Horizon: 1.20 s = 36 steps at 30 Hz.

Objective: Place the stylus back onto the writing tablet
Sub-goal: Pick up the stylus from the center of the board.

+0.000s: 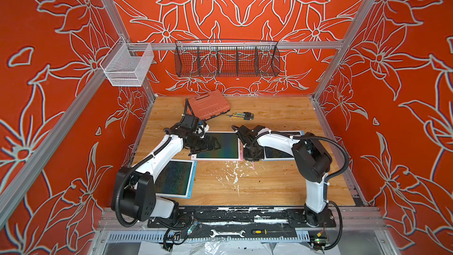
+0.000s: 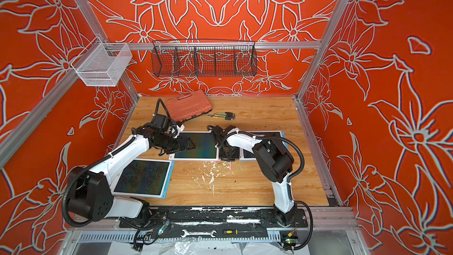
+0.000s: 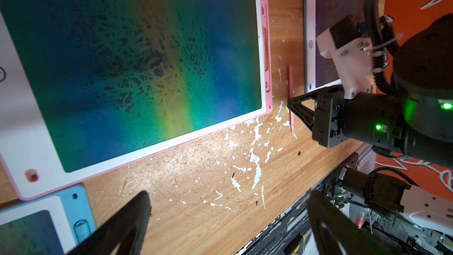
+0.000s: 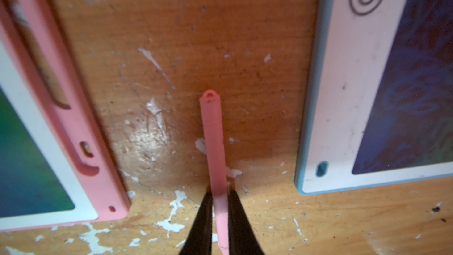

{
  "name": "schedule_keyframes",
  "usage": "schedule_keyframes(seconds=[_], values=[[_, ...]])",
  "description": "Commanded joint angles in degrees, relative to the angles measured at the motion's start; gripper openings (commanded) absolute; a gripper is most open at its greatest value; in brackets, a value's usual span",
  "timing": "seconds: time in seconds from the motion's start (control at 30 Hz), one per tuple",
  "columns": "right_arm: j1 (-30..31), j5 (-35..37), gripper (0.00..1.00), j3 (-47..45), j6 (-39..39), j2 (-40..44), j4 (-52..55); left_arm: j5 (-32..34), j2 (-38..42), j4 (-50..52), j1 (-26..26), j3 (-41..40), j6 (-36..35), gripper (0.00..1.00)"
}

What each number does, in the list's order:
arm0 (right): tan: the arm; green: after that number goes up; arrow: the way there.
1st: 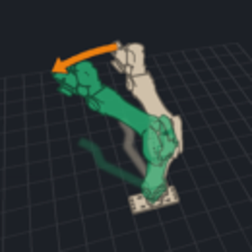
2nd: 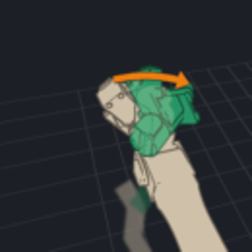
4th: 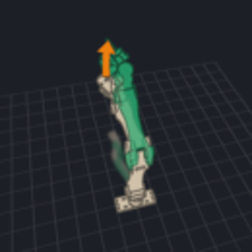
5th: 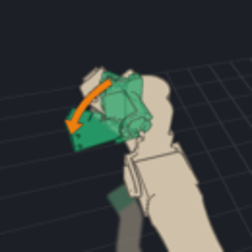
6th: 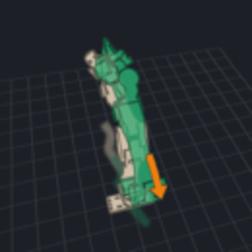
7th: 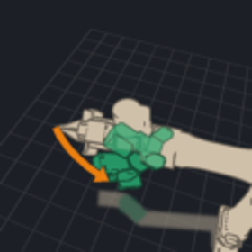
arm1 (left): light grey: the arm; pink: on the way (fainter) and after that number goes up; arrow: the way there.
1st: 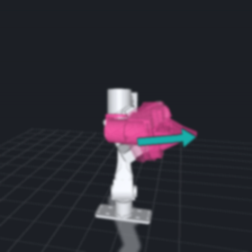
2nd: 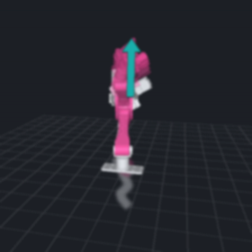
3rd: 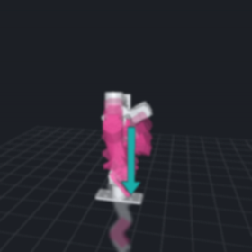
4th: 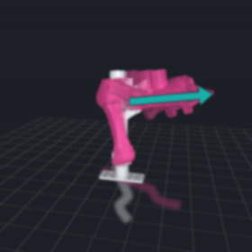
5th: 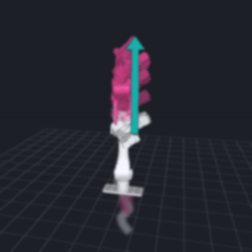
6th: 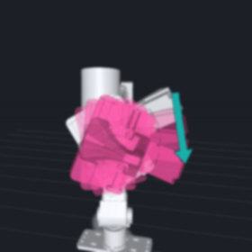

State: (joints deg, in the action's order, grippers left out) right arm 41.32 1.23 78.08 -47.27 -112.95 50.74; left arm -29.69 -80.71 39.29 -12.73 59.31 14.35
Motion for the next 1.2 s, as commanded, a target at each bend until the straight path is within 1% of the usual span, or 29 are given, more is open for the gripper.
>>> schedule_keyframes(seconds=[0.0, 0.27, 0.4, 0.83, 1.17], values=[[-0.2, 0.3, 0.12, -1.5, -1.2, -3.4, 2.6, -0.1, 1.4, -0.2, -0.2, -0.5, -0.2, 0.97], [-0.3, 0.0, 0.07, -1.6, -0.9, -3.3, 2.7, 0.0, 1.4, -0.1, -0.2, -0.4, -0.3, 0.97], [-0.3, -0.6, 0.05, -2.4, -0.2, -2.2, 1.0, 0.1, 1.4, -0.1, -0.2, -0.4, -0.3, 0.97], [-0.3, 0.2, 0.06, -3.3, 0.6, 1.1, -1.1, 0.2, 1.4, -0.2, -0.2, -0.4, -0.3, 0.97], [-0.3, 0.5, 0.07, -3.3, -0.8, -0.6, 1.0, 0.1, 1.5, -0.2, -0.2, -0.6, -0.2, 0.97]])
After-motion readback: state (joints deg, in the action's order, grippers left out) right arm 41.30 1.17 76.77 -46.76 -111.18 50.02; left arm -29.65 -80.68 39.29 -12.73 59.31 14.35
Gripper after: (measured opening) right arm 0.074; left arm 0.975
